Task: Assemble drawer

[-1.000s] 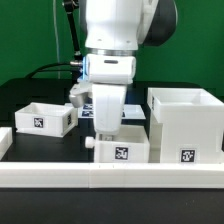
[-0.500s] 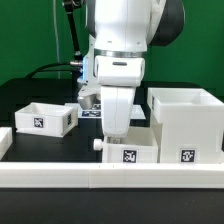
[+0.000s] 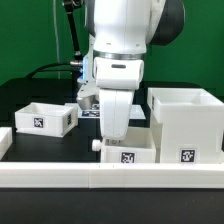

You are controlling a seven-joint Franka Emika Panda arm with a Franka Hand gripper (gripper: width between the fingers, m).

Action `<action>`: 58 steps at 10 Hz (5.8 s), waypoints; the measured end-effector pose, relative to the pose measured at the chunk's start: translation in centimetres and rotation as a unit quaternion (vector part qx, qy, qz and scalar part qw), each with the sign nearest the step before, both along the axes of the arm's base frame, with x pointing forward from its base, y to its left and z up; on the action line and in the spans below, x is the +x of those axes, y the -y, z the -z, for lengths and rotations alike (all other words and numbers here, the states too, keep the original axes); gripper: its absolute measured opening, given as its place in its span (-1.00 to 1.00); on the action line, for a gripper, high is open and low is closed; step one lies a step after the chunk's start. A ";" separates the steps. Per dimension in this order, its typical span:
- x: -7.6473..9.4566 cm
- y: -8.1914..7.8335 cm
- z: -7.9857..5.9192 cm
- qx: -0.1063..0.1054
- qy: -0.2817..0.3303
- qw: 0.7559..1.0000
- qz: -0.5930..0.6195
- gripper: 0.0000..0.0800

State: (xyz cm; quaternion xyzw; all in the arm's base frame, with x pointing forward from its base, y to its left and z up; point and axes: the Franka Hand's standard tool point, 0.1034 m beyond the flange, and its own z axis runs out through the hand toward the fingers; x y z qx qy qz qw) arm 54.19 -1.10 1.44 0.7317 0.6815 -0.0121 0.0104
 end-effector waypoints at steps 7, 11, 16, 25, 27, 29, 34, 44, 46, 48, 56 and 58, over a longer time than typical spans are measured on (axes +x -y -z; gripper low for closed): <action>-0.2 -0.1 0.2 -0.001 0.006 1.000 -0.008 -0.90; -0.1 -0.5 0.2 -0.008 0.005 0.999 -0.031 -0.90; -0.2 -0.8 0.2 -0.007 0.005 1.000 -0.024 -0.90; -0.1 -1.7 0.2 -0.005 0.012 1.000 0.002 -0.90; -0.1 -1.8 0.3 -0.006 0.011 1.000 -0.004 -0.90; 0.0 -2.4 0.3 -0.010 0.011 1.000 -0.012 -0.90; 0.0 -1.9 0.3 -0.022 0.013 1.000 -0.014 -0.90; 2.1 -0.4 -5.2 -0.037 0.016 0.999 -0.003 0.62; 2.2 0.3 -5.4 -0.038 0.013 0.999 -0.005 0.62; 2.2 0.8 -5.3 -0.037 0.011 0.999 -0.012 0.62; 3.7 6.4 -2.8 0.068 0.007 0.997 -0.030 0.62; 4.1 5.1 -2.2 0.072 0.009 0.997 -0.026 0.62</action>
Offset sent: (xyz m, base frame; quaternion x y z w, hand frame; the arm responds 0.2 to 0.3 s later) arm 0.0000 0.0000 0.0000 -0.0650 0.0000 0.0000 0.9979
